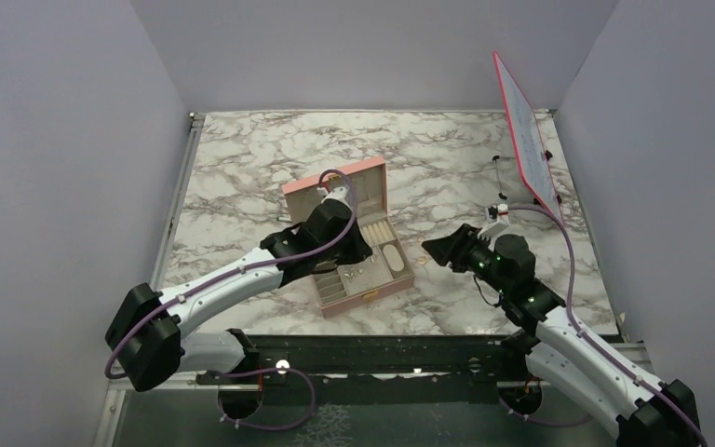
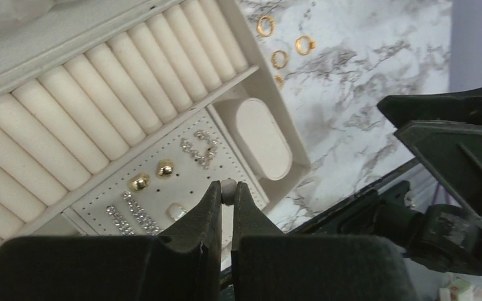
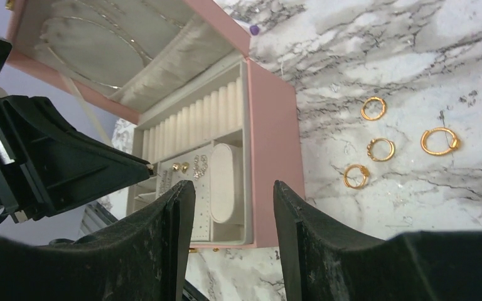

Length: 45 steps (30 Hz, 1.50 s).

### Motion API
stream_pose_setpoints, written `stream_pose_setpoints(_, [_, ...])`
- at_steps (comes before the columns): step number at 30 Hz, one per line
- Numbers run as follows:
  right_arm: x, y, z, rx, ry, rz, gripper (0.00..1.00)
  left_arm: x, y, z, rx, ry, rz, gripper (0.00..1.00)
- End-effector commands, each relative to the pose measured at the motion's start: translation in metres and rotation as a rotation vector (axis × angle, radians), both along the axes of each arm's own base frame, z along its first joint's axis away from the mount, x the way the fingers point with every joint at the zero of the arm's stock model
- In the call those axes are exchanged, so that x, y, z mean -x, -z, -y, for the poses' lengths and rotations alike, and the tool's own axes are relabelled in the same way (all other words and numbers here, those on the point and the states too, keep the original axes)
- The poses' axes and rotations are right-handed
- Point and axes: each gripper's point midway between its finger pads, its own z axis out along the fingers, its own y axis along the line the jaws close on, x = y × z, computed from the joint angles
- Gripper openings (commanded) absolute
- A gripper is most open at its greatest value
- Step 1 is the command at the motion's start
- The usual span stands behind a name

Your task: Organize the mixed jewelry

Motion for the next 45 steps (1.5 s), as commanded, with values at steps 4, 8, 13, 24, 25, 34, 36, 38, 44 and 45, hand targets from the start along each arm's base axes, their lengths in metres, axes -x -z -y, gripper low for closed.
stream_pose_setpoints(4, [-0.002,0.019,0.003,0.006,0.038,-0.069,0.54,0.004,0.033,-0.006,-0.15,0.02,-0.052,0.06])
stream_pose_setpoints(8, [-0.002,0.025,0.004,0.019,0.044,-0.085,0.54,0.009,0.041,-0.005,-0.187,0.04,-0.081,0.06])
stream_pose_setpoints(13, [-0.002,0.03,0.002,0.02,0.037,-0.097,0.54,0.008,0.04,-0.004,-0.191,0.033,-0.073,0.06])
stream_pose_setpoints(24, [-0.001,0.033,0.002,0.023,0.033,-0.104,0.54,0.003,0.034,-0.01,-0.21,0.006,-0.048,0.06])
stream_pose_setpoints(25, [0.0,0.033,0.002,0.021,0.031,-0.103,0.54,0.002,0.034,-0.009,-0.207,0.007,-0.047,0.06])
stream_pose_setpoints(34, [0.001,0.033,0.001,0.019,0.022,-0.108,0.54,0.001,0.036,-0.001,-0.18,0.02,-0.044,0.06])
stream_pose_setpoints(36, [0.002,0.033,0.001,0.019,0.023,-0.11,0.54,0.003,0.037,0.001,-0.17,0.032,-0.053,0.06])
stream_pose_setpoints(38, [0.002,0.033,0.001,0.017,0.023,-0.11,0.54,0.005,0.039,0.001,-0.171,0.035,-0.06,0.06])
stream_pose_setpoints(44, [0.003,0.035,0.001,0.021,0.022,-0.117,0.54,0.006,0.043,-0.004,-0.181,0.02,-0.065,0.06])
stream_pose_setpoints(45, [0.003,0.035,0.001,0.021,0.022,-0.117,0.54,0.007,0.043,-0.005,-0.184,0.02,-0.067,0.06])
